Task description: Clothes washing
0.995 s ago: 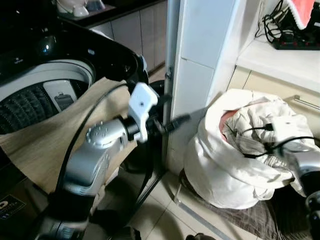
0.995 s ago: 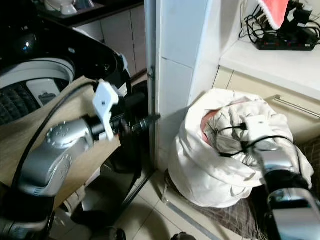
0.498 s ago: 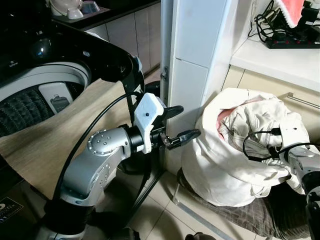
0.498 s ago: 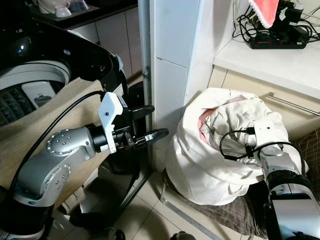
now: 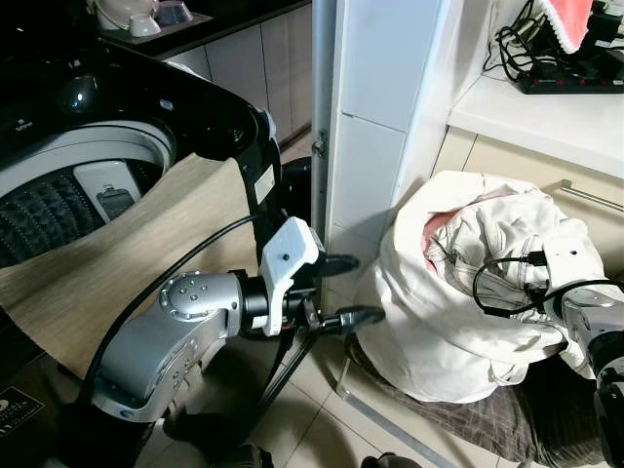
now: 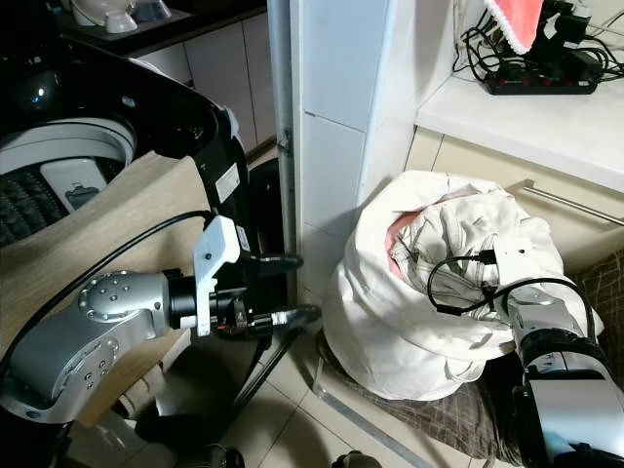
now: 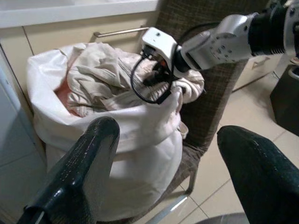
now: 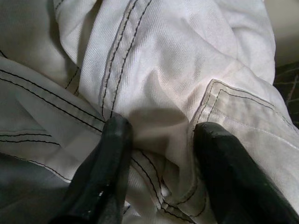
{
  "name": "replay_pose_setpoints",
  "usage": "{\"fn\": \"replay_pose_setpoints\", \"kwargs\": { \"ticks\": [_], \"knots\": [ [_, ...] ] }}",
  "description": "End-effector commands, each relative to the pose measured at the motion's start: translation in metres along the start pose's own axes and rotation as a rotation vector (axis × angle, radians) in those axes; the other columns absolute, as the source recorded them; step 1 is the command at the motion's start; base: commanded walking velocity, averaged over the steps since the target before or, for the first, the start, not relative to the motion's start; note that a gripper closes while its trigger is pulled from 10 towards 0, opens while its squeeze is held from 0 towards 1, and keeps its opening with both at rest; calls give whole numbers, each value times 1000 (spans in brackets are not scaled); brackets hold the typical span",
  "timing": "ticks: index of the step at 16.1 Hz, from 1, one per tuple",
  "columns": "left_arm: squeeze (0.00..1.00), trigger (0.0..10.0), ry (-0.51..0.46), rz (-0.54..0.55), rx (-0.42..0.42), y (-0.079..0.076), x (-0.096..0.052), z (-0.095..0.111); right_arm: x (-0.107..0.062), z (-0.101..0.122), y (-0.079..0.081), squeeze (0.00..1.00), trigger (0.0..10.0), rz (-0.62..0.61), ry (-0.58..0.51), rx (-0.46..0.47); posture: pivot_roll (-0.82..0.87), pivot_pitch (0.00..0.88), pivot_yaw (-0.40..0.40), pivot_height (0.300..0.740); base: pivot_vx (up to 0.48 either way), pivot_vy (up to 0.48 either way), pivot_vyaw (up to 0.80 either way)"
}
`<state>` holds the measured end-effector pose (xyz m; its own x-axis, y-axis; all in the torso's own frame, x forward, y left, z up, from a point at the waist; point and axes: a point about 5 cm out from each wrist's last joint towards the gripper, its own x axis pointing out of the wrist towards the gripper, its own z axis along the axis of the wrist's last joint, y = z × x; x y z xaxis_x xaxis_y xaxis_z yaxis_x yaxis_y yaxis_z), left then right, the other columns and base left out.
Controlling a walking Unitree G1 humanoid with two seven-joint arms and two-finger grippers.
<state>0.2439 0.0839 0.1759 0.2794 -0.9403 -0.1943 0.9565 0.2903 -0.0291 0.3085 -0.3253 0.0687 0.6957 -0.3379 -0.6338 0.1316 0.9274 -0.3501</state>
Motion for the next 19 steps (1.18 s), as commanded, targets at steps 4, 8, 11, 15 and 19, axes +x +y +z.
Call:
{"fn": "replay_pose_setpoints", "kwargs": {
  "ticks": [4, 8, 11, 15, 19],
  "knots": [
    [0, 10000, 29, -16, 17, -2, -1, 2, -1, 5, -5, 0, 0, 3, 0, 7, -24, 61, 50, 740, 0, 0, 0],
    [0, 10000, 30, -4, 20, 0, -1, 2, -1, 7, -5, 0, 0, 7, -5, 8, -25, 59, 48, 740, 0, 0, 0],
    [0, 10000, 17, 34, 23, 4, -1, 4, -2, 12, -6, 0, 0, 14, -22, 26, -25, 60, 45, 740, 0, 0, 0],
    [0, 10000, -14, 106, 40, 12, -1, 7, -4, 26, -7, 0, 0, 44, -80, 114, -27, 61, 41, 740, 0, 0, 0],
    [0, 10000, -144, 278, 77, 28, 0, 27, -26, 84, -17, 0, 0, 227, -329, 135, -33, 70, 33, 740, 0, 0, 0]
  ]
}}
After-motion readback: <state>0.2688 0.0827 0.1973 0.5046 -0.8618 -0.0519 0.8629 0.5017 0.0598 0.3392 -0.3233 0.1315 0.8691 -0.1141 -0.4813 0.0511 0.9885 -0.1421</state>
